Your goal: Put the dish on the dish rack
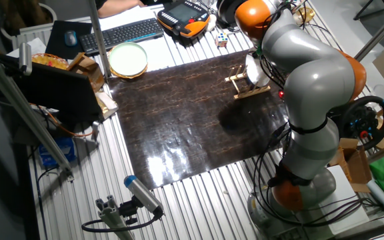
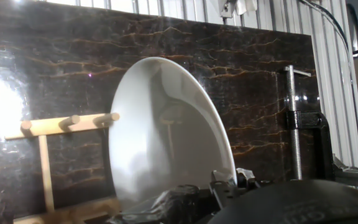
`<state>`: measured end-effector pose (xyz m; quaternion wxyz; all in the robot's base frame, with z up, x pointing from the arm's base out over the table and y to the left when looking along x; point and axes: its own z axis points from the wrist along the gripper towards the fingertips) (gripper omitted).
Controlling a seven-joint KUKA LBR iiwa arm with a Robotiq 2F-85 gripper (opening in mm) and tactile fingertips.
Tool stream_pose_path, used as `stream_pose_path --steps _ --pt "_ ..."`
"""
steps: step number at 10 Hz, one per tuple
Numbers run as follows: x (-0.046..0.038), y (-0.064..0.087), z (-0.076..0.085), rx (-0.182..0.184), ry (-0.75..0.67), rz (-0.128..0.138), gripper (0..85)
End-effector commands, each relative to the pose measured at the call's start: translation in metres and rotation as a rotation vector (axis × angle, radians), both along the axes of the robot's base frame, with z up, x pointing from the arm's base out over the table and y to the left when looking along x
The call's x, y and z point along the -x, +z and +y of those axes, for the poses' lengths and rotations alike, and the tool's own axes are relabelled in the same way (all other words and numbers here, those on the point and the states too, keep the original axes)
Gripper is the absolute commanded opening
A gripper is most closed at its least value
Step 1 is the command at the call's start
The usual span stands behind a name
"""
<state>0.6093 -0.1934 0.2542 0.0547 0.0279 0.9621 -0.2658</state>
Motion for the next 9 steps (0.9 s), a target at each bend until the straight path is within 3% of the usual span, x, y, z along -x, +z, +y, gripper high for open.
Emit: stream_pose_path --steps 1,5,9 --pt "0.0003 -0.001 0.0 0.001 -0.001 -0.002 15.7" --pt "0.0003 -0.001 0.005 -0.026 -0.011 0.008 16.3" --pt "0.0025 -0.002 0.019 -0.057 -0.031 0.002 19.3"
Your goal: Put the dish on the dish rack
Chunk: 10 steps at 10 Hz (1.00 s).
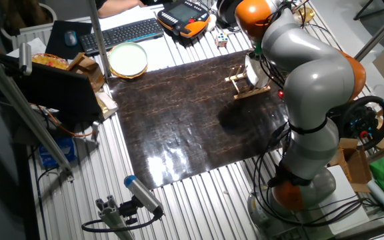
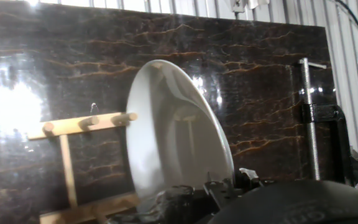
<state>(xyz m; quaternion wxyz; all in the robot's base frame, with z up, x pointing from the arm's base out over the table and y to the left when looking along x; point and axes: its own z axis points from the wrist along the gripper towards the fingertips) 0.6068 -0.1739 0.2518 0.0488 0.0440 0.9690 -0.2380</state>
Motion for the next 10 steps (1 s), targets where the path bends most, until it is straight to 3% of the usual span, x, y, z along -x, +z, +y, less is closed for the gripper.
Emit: stream_pose_path --steps 1,7,9,10 --pt "-0.0002 -0.002 0.001 -0.004 -0.001 -0.002 19.7" --pt "-0.005 -0.015 0.014 -0.052 0.001 -0.006 21.0" --pt "-0.0048 -0.013 0.017 -0.065 0.002 0.001 21.0" --pt "-0.0058 -0.008 0.02 -0.09 -0.002 0.015 21.3"
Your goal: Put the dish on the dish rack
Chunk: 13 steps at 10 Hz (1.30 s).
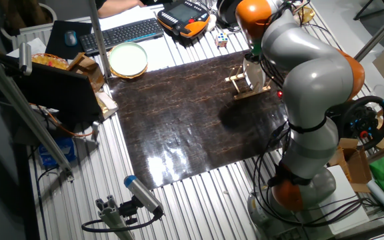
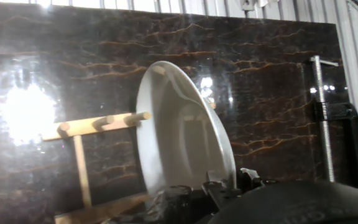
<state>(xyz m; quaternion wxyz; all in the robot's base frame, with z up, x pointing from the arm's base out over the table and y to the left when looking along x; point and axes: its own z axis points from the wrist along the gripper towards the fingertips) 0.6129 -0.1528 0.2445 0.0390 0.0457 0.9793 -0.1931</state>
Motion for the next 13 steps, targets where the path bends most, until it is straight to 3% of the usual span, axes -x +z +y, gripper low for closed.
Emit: stream_pose_path --steps 1,5,7,8,10,11,13 --pt "-0.0004 0.009 0.005 -0.014 -0.005 0.014 21.3" --pt "-0.0003 0.041 0.041 -0.089 -0.071 0.036 16.7" --pt "0.0026 0.048 0.054 -0.173 -0.108 0.054 7.0" --pt "0.0054 0.051 0.06 -0.182 -0.118 0.05 2.0" --pt "0.0145 0.056 0.077 -0.198 -0.15 0.041 2.0" --pt "0.0198 0.054 0.078 -0.203 -0.132 0.035 2.0" --pt "0.0214 0.05 0.079 -0.238 -0.103 0.041 2.0"
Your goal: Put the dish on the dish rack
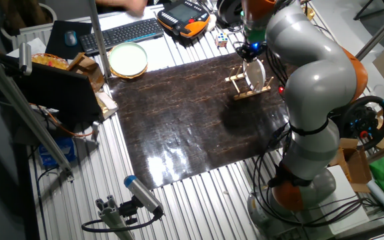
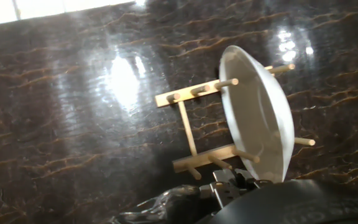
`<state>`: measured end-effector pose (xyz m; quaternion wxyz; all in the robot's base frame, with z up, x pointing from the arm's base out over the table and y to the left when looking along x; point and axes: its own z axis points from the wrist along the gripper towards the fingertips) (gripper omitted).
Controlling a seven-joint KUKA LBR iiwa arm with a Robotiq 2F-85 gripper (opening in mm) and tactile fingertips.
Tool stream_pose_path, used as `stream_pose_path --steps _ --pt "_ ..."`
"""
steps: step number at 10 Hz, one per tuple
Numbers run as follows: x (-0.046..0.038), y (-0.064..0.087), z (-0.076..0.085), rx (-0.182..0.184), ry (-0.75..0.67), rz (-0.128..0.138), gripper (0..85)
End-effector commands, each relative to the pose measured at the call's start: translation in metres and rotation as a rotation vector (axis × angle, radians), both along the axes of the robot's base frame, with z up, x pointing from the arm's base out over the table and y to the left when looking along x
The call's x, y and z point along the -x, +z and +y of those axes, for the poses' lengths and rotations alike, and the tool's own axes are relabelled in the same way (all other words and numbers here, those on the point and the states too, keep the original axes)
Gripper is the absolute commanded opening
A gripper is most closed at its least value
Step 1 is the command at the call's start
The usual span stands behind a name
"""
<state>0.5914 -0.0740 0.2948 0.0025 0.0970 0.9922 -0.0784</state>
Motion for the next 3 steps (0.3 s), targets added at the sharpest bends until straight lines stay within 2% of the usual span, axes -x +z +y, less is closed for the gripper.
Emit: stream_pose_path --steps 1,3 --pt "-0.0001 -0.0013 0.0001 0.004 0.001 0.001 2.0" --pt "-0.0006 -0.0017 0.0001 0.003 0.0 -0.002 2.0"
